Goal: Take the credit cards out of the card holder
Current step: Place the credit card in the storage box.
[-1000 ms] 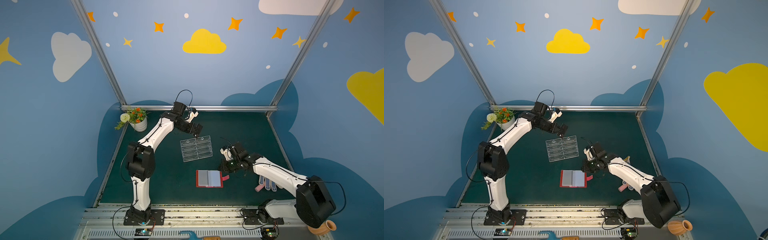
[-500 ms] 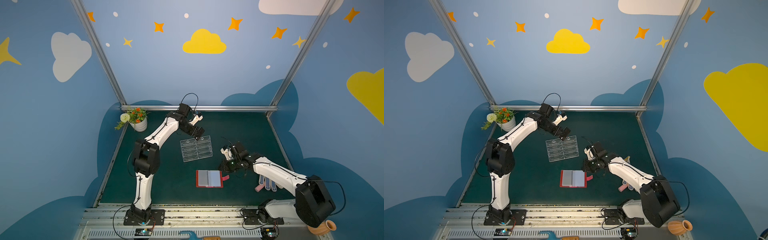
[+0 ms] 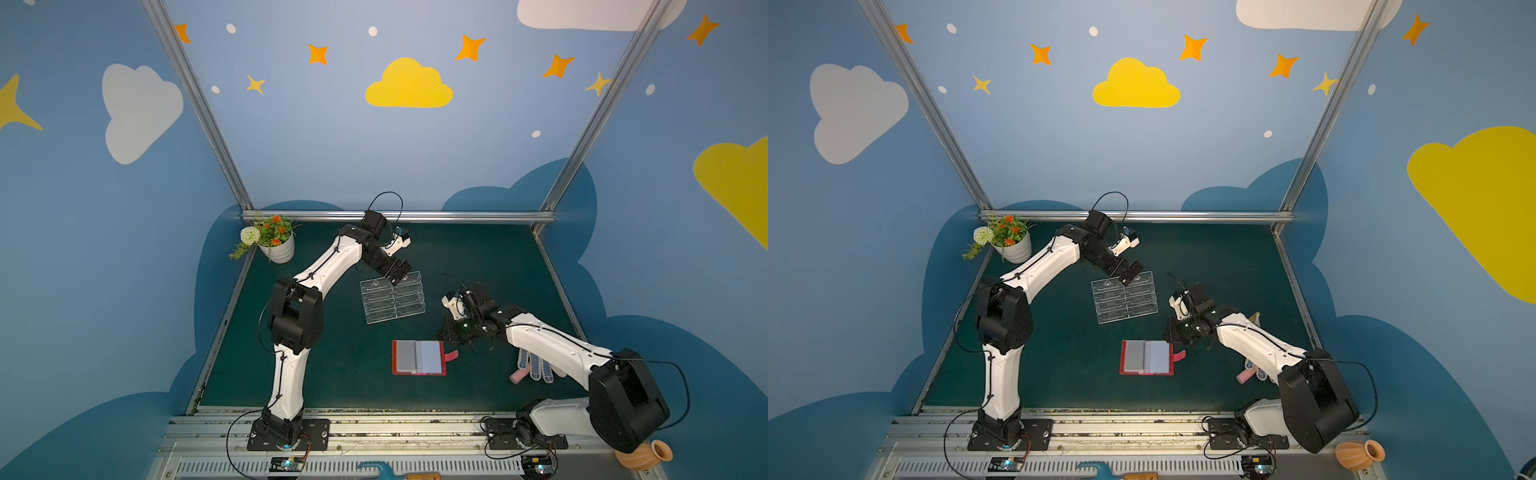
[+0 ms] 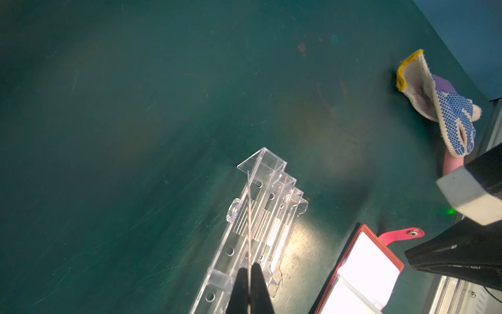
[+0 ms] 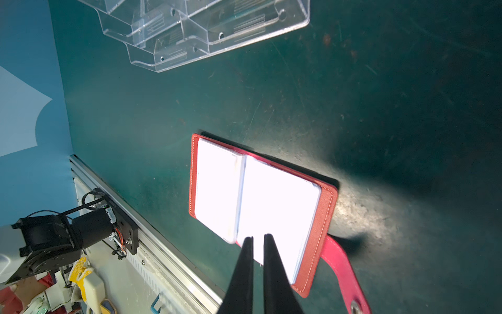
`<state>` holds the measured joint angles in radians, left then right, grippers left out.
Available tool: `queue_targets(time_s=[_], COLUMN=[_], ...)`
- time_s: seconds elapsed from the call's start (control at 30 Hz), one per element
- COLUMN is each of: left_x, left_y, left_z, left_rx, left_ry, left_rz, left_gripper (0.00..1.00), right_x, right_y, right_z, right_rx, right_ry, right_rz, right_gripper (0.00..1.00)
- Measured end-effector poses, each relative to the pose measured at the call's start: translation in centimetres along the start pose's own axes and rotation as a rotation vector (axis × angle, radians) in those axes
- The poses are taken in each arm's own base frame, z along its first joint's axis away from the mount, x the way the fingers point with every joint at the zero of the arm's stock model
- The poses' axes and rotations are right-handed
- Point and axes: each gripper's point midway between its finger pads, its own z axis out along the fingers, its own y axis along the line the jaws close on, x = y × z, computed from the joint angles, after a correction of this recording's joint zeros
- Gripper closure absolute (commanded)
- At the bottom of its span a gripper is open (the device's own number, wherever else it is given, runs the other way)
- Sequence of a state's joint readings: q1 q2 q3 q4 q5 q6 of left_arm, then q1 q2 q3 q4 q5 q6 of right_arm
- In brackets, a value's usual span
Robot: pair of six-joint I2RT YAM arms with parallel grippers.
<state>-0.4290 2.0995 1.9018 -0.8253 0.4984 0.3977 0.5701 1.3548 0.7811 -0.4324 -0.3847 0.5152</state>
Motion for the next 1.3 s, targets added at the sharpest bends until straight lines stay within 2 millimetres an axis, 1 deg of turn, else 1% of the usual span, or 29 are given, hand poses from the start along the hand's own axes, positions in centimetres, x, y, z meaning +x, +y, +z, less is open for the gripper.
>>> queue_targets(time_s=[0.3, 0.53, 0.63, 0.93, 1.1, 1.3], left_x=[0.1, 0.4, 0.3, -1.1, -1.3, -2.3], left_y=[-0.5, -0.3, -0.5, -1.5, -1.4, -1.1], left_z=[0.5, 0.9, 0.9, 0.1, -0.3, -1.1], left_rx=[-0.015, -0.026, -0.029, -0.054, -0.072, -0.100], left_ry=[0.017, 0.031, 0.033, 0.016, 0.017, -0.002], left_rz=[0.051, 0.054, 0.060, 0.126, 0.144, 0.171], left_gripper=[0.96, 0.96, 0.96, 0.96, 0.96, 0.96], right_x=[-0.1, 0.1, 0.2, 0.0, 0.1, 0.1], right_y=[-0.2, -0.4, -0.6, -0.4, -0.4, -0.6], right_z=[0.0, 0.1, 0.2, 0.2, 0.3, 0.4], right_rx=[0.000, 0.001, 0.002, -0.007, -0.011, -0.011], right_ry=[-0.002, 0.000, 0.002, -0.004, 0.002, 0.004], right_rz=[0.005, 0.009, 0.013, 0.010, 0.012, 0.018], right_gripper=[0.92, 0.92, 0.93, 0.93, 0.94, 0.93])
